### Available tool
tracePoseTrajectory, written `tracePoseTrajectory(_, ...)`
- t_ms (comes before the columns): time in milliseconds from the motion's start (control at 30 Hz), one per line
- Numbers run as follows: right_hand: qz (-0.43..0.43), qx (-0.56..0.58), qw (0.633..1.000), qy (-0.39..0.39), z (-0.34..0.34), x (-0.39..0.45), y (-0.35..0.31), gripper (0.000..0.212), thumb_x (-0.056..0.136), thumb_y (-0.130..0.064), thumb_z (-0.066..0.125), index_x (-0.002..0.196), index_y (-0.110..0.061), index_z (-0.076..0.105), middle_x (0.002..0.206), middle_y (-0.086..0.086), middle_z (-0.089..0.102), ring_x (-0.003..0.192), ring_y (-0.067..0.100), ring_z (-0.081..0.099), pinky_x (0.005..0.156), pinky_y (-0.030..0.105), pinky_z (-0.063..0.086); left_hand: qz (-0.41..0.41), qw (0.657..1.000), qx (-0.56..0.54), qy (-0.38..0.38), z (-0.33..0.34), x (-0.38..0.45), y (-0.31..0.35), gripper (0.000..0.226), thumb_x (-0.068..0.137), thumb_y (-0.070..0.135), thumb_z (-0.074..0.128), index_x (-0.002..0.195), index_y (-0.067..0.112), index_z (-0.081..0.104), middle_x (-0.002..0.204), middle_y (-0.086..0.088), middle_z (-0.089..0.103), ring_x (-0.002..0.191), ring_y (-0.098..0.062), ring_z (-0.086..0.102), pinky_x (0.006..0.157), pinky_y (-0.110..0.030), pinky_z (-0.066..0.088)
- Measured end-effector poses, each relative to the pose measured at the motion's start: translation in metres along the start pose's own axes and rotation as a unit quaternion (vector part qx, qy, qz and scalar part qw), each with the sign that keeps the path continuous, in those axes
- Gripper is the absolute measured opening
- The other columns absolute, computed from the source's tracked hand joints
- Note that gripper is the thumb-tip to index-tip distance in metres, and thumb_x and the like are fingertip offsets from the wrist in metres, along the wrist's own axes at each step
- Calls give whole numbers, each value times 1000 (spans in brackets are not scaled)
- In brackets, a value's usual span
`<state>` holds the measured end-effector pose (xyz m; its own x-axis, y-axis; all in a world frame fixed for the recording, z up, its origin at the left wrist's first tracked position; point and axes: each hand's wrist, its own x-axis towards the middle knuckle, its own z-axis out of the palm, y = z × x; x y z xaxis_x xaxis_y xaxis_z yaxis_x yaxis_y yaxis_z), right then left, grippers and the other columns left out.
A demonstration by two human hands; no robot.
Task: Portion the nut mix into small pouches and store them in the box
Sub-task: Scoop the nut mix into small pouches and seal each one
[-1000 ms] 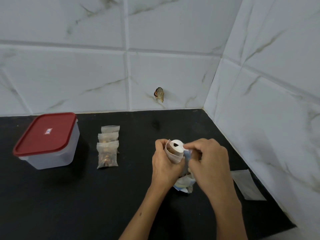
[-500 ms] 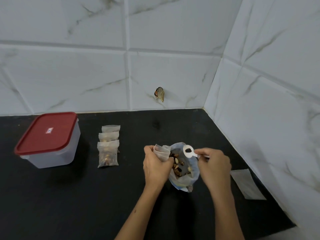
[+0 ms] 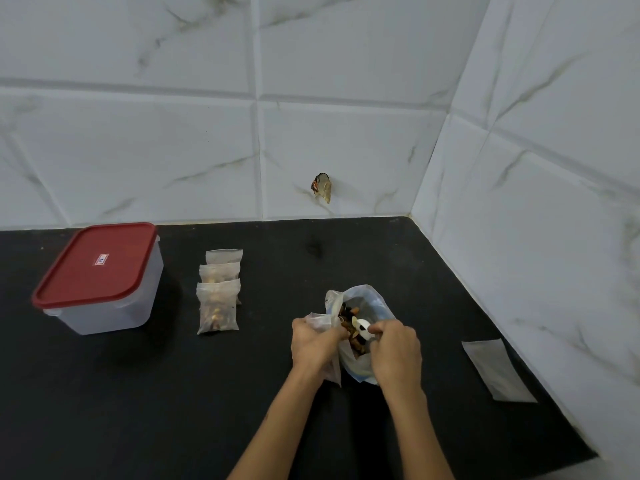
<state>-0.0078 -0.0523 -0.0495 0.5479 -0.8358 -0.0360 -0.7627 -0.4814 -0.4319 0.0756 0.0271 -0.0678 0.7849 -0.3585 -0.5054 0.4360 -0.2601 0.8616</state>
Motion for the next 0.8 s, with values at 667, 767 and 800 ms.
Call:
tracePoseTrajectory(667,190,285,933,-111,-2,16,21,30,88,-3,50,78,-23,71,91,4,67,82,16,62,68,28,49,-41,988,-118,-95,3,4,-3,79,41,18,74,117,12,56,106,-14,68,94,-27,69,78,-45,60)
tracePoseTrajectory(767,231,338,906,-109,-3,17,23,24,86,0,54,81,-13,73,80,9,68,68,16,59,59,28,45,-44,991,-100,-84,2,2,-1,58,62,5,73,116,11,54,106,-14,67,93,-27,68,77,-41,59)
tracePoseTrajectory(800,240,357,896,-111,-4,17,23,24,85,2,54,82,-10,74,78,10,68,63,15,57,56,26,43,-41,991,-97,-80,2,2,-1,55,64,3,72,116,10,53,106,-14,67,93,-27,68,77,-41,59)
